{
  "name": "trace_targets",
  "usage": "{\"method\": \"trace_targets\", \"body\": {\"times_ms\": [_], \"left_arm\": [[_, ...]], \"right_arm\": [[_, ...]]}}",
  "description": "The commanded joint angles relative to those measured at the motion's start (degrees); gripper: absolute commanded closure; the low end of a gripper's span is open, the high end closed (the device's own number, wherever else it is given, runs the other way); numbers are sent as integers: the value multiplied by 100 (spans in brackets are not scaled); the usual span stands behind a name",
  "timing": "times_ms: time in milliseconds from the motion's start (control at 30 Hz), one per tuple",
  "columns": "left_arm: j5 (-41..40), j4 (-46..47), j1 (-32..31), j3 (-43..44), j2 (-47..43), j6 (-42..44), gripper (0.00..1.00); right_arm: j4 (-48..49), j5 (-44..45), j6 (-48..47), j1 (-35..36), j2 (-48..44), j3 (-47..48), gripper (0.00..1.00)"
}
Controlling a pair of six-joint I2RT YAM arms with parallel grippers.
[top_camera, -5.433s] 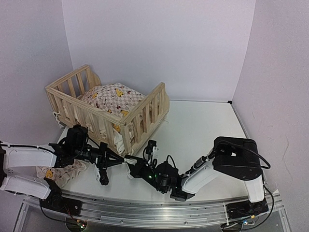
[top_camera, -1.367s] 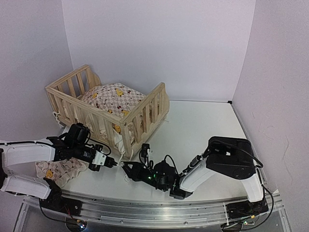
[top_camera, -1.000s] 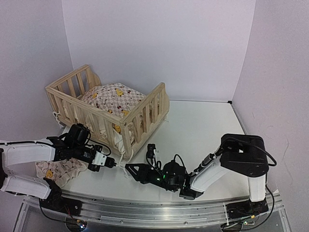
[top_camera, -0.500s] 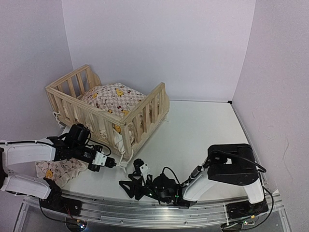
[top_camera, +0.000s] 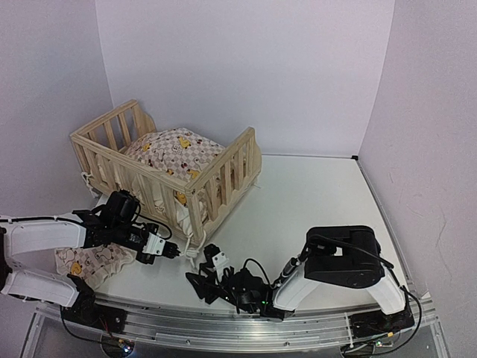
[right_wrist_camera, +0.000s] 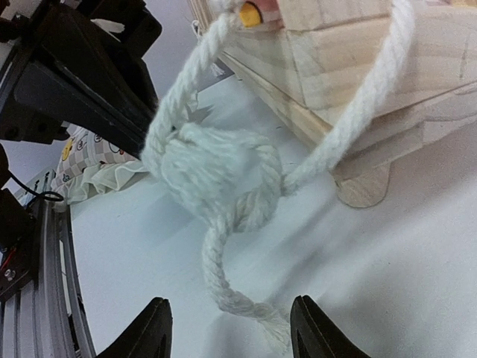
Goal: Set up the pet bed
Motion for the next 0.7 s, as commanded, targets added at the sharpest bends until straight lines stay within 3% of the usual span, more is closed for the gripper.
{"method": "trace_targets", "body": {"times_ms": [0, 33, 200, 433, 667], "left_arm": [[26, -118, 31, 240, 5, 4, 100], [26, -106, 31, 233, 12, -1, 100], [-113, -124, 36, 239, 21, 29, 100], [-451, -224, 279, 290, 220, 137, 100], [-517, -571, 982, 407, 429, 662, 100]], "right_arm": [[223, 281, -129, -87, -111, -5, 47], [223, 197, -118, -120, -29, 78, 52], [302, 49, -65, -196, 55, 183, 100], [270, -261, -530, -197, -1046, -523, 100], [-330, -255, -1168, -222, -2573, -1199, 100]]}}
